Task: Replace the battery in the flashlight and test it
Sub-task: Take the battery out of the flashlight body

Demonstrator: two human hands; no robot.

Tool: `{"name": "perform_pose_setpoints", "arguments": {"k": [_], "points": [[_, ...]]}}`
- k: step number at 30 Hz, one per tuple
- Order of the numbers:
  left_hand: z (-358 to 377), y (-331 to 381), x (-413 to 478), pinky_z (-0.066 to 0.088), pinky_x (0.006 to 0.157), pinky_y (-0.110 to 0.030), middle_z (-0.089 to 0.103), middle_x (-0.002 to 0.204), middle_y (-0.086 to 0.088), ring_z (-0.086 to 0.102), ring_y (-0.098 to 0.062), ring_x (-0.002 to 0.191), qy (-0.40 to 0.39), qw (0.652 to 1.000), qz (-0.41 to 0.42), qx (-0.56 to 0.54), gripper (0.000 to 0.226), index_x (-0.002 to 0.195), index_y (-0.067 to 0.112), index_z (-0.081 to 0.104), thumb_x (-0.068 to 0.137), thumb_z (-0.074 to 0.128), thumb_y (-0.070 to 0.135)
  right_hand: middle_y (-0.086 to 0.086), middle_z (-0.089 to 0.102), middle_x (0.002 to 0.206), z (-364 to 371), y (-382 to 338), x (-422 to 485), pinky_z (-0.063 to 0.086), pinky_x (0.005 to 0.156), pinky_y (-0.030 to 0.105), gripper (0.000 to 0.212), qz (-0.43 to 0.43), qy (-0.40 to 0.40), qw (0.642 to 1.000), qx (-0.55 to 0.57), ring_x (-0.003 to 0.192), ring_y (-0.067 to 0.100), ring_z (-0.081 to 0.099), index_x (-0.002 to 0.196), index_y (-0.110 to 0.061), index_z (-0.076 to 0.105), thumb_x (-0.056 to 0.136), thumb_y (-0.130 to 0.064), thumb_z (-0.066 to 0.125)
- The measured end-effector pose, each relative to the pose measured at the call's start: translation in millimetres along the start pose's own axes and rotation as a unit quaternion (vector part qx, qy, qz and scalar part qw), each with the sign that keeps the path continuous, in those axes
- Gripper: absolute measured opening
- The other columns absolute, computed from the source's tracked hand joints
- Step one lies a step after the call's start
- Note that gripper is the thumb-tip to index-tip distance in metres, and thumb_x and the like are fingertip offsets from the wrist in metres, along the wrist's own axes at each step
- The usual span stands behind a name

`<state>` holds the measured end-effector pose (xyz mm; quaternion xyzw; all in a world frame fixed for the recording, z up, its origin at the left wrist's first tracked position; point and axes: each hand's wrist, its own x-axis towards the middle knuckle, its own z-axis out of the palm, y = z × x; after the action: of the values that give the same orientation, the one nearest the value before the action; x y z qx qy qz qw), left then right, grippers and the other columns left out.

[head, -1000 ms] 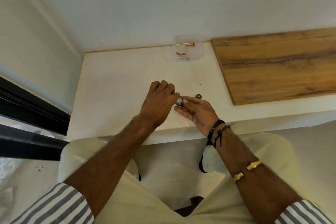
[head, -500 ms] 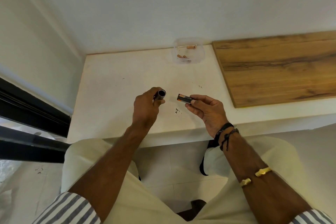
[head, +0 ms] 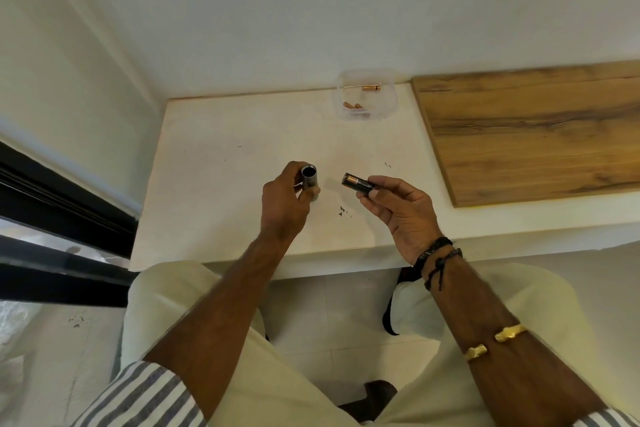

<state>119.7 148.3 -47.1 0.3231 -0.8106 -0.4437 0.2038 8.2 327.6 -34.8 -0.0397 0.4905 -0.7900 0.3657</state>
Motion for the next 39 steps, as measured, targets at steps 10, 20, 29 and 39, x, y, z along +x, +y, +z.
{"name": "perform_pose_setpoints", "arguments": {"k": [10,20,29,39], "points": [[-9,45,-43,0.055,0.069,-0.016,0.067,0.105,0.008,0.065,-0.006,0.092,0.105,0.988,0.086,-0.074,0.035,0.124,0.021,0.063,0.089,0.071,0.023,0.024,0.072,0.117,9,1,-8,0.062,0.082,0.03,0.024,0.007,-0.034,0.999,-0.001,0.102,0.036,0.074,0.114,0.004,0.068,0.091,0.006,0.064],[5,38,-52,0.058,0.087,-0.029,0.076,0.103,-0.001,0.073,-0.013,0.095,0.02,0.974,-0.038,-0.224,0.031,0.117,0.009,0.07,0.087,0.072,0.005,0.006,0.079,0.098,12,3,-17,0.064,0.07,0.031,0.018,0.003,-0.019,0.983,-0.181,0.087,0.027,0.074,0.104,-0.013,0.077,0.091,-0.003,0.07],[14,31,-56,0.052,0.088,-0.014,0.073,0.104,0.006,0.069,-0.005,0.097,-0.007,0.993,0.066,-0.099,0.028,0.116,0.015,0.072,0.088,0.072,0.009,0.01,0.079,0.09,17,3,-16,0.064,0.077,0.038,0.017,0.023,0.017,0.955,-0.294,0.085,0.029,0.077,0.1,-0.011,0.076,0.088,-0.023,0.077],[20,26,-57,0.057,0.091,-0.036,0.074,0.109,-0.004,0.07,-0.015,0.1,-0.028,0.99,0.123,-0.056,0.029,0.116,0.014,0.071,0.088,0.07,0.006,0.026,0.072,0.113,15,-1,-15,0.063,0.086,0.036,0.015,0.111,0.018,0.976,-0.186,0.1,0.036,0.073,0.104,0.002,0.07,0.09,-0.004,0.07]]}}
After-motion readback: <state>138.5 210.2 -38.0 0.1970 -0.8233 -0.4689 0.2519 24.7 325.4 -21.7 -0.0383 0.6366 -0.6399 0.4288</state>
